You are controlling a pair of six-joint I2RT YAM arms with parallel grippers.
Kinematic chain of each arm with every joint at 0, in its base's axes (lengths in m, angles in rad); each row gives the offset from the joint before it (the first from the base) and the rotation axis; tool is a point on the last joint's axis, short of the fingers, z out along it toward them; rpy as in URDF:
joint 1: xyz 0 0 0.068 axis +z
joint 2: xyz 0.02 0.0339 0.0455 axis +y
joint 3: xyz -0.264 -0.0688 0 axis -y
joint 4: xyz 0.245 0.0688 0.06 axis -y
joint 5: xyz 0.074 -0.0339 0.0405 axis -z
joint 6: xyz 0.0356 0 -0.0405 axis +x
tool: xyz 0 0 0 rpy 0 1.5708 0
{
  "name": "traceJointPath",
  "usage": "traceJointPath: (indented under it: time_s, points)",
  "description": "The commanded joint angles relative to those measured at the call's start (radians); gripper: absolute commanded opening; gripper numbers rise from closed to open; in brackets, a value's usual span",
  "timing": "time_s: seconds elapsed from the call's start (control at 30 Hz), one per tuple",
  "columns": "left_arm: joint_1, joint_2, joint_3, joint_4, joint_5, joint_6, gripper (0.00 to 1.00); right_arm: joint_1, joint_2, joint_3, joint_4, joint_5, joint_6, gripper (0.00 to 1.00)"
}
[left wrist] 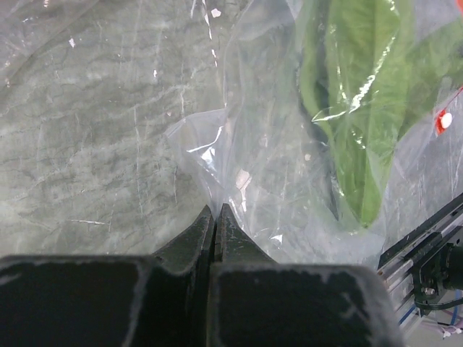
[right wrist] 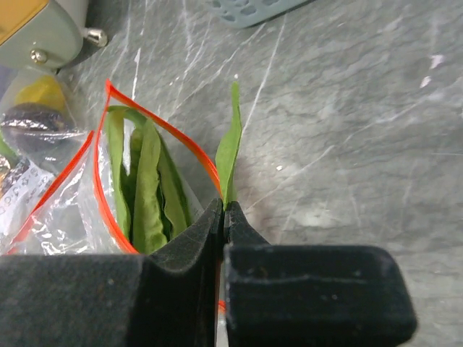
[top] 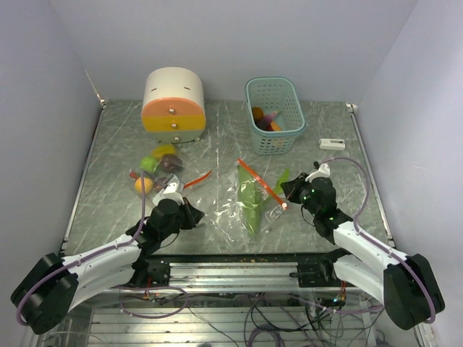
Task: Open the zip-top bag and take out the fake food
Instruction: Pick up the fake vegetable from the zipper food storage bag.
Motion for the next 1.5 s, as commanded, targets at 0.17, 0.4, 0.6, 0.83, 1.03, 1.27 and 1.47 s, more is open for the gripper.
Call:
traceJointPath:
  time_s: [0.17, 0.4, 0.6, 0.83, 1.03, 1.27, 1.47]
  points:
    - [0.004, -0.069, -0.037, -0.059, -0.039, 0.014, 0.07, -0.037, -0.106, 0.071, -0.146, 0.06, -0.087, 0.0]
    - [0.005, 0.003, -0.021, 0.018, 0.005, 0.008, 0.07, -0.013, -0.032, 0.097, -0.089, -0.062, -0.171, 0.19]
    - [0.005, 0.071, -0.03, 0.092, 0.021, -0.005, 0.07, 0.027, 0.058, 0.119, -0.059, -0.085, -0.181, 0.28]
    - [0.006, 0.07, -0.027, 0.084, 0.027, -0.004, 0.07, 0.027, 0.212, 0.132, -0.008, -0.113, -0.155, 0.45]
    - [0.004, 0.029, -0.024, 0.037, 0.018, 0.002, 0.07, 0.029, 0.238, 0.132, 0.014, -0.087, -0.14, 0.45]
    - [0.005, 0.031, -0.02, 0.036, 0.022, 0.006, 0.07, 0.029, 0.291, 0.134, 0.02, -0.083, -0.149, 0.4]
    - [0.005, 0.052, -0.013, 0.045, 0.034, 0.012, 0.07, 0.028, 0.356, 0.133, 0.054, -0.109, -0.15, 0.4]
